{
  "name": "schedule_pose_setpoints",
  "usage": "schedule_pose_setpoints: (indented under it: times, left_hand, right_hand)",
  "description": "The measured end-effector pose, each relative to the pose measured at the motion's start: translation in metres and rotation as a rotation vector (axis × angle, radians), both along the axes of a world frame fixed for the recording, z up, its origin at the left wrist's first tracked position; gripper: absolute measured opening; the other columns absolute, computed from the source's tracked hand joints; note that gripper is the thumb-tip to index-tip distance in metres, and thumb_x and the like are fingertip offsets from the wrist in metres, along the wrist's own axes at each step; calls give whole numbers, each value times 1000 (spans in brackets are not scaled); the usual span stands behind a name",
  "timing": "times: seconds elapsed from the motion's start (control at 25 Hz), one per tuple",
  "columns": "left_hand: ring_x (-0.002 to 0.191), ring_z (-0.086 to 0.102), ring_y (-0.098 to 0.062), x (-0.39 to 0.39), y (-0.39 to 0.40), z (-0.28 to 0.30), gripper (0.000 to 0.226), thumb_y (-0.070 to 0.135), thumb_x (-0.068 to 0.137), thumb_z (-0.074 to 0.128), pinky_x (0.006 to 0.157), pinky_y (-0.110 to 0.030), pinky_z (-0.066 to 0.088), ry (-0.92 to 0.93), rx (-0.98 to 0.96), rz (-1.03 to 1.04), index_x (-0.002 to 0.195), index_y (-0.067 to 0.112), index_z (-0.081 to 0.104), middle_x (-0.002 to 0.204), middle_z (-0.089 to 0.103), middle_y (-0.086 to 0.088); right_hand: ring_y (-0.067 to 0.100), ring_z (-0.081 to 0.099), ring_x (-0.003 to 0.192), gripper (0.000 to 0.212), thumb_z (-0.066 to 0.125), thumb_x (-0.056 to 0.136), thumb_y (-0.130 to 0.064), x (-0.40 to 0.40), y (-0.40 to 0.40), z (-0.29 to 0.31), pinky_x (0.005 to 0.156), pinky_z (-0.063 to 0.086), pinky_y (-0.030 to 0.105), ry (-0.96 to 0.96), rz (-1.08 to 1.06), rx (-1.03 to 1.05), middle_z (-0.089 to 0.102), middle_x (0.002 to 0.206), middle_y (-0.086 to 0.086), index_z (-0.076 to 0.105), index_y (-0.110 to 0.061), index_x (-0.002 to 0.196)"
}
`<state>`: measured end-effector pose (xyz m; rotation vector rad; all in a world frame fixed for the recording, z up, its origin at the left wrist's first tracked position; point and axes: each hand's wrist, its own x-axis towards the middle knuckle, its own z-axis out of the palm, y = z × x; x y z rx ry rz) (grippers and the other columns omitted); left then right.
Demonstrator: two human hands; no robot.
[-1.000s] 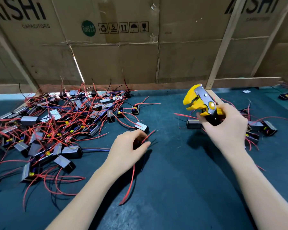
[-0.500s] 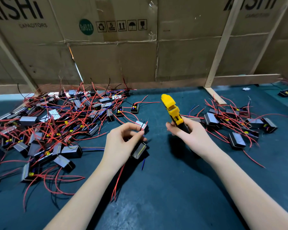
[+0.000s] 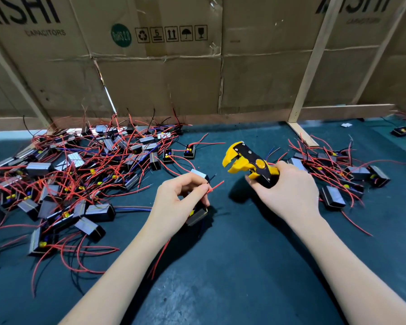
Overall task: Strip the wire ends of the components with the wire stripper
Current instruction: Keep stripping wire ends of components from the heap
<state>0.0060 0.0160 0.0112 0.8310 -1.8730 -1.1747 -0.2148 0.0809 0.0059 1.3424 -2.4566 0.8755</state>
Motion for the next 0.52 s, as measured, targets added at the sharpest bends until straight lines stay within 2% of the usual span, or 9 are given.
schedule_pose_setpoints:
  times: [0.12,0.2,0.32,0.52]
  left_hand:
    - [61,61,-14,-1,3,0,16,26,87,59,72,-52,50,-44,-38,-25,74,21,67,60,68,-2]
    - [59,59,-15,-2,4,0,18,28,87,59,68,-53,50,-50,-23,-20,72,21,67,57,67,-2]
    - [57,59,-17,-3,3,-1,19,28,85,58,68,-53,50,-49,3,-8,70,20,67,55,66,-3]
    - [54,57,-11,-3,4,-3,21,24,88,60,66,-44,50,-66,11,3,69,19,67,55,67,-4]
  right_hand:
    - [32,59,81,52,64,72,-65,0,-2,-4,72,38,36,174,9,-16,62,78,6,51,-14,77]
    - [33,58,78,53,69,71,-61,4,-3,-5,73,37,38,249,49,-47,61,76,8,53,-11,77]
    - [34,57,75,53,73,69,-57,8,-3,-4,72,38,39,292,73,-76,61,75,9,58,-7,79]
    - [34,56,67,48,76,65,-51,9,-1,0,67,38,38,346,85,-64,59,68,10,57,-7,72]
